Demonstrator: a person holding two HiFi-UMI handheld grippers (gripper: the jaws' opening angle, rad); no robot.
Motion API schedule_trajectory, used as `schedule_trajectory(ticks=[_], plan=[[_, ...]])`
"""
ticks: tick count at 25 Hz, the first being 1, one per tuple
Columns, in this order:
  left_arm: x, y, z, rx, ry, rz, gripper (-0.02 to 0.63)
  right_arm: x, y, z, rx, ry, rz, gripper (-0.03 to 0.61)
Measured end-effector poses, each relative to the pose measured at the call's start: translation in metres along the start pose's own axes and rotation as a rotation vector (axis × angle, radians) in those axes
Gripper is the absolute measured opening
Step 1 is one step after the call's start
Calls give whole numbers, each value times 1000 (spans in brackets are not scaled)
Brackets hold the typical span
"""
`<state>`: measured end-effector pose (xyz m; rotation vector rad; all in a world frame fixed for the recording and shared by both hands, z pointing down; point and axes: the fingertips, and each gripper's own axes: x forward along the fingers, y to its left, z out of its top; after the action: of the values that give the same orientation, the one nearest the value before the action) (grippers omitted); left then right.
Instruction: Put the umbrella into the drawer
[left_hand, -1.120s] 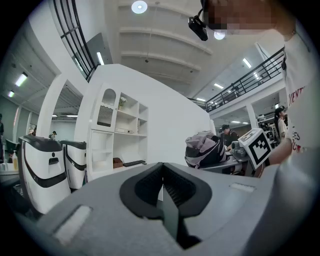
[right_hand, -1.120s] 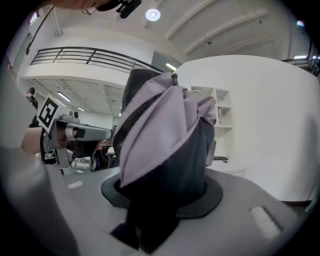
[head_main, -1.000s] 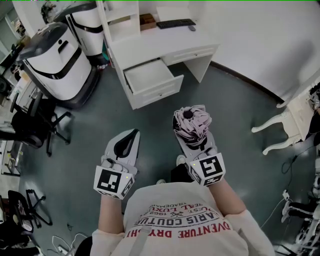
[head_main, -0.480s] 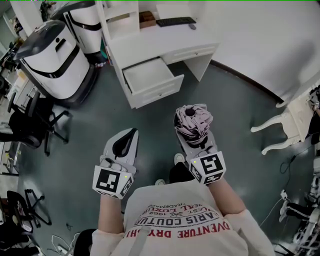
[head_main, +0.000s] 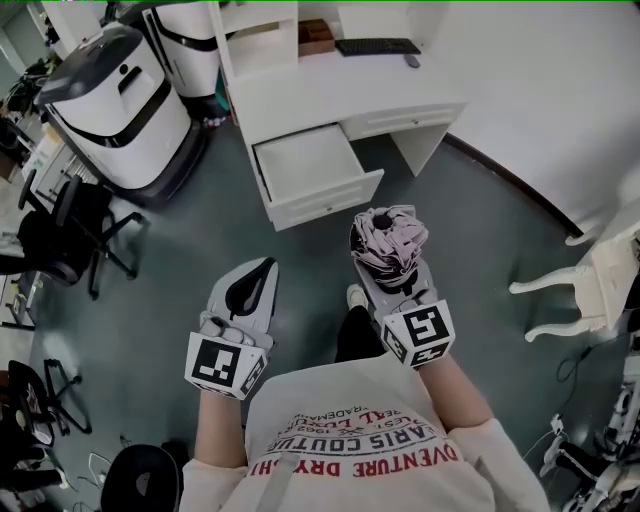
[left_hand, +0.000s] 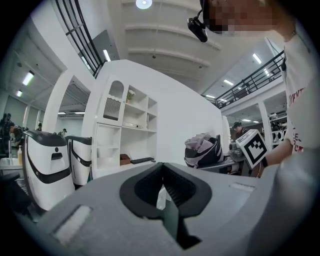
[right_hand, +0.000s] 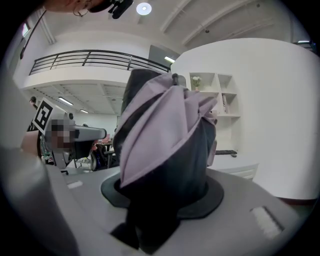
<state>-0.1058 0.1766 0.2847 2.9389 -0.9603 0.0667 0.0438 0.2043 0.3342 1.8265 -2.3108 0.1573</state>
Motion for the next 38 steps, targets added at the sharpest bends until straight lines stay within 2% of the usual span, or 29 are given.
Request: schedule_trajectory(ticks=[5,12,20,24,29,38], plan=[[68,20,4,-6,22,76,3,58,-60,5,19,22,75,198],[177,55,18,-28,24,174,3,142,-146,18,-10,69,190,198],[257,93,3,-75,48,294,3,228,-202,12,-55,125,337,199],[271,109,-10,-92,67,317,3,257,-207,4,-57,154,380,199],[283,150,-16,-122,67,346,3,297,-196,-1,-79,186,440,199],[297,222,-46,-134,44,310,5,373,-150,-37,-283,301,626,201]])
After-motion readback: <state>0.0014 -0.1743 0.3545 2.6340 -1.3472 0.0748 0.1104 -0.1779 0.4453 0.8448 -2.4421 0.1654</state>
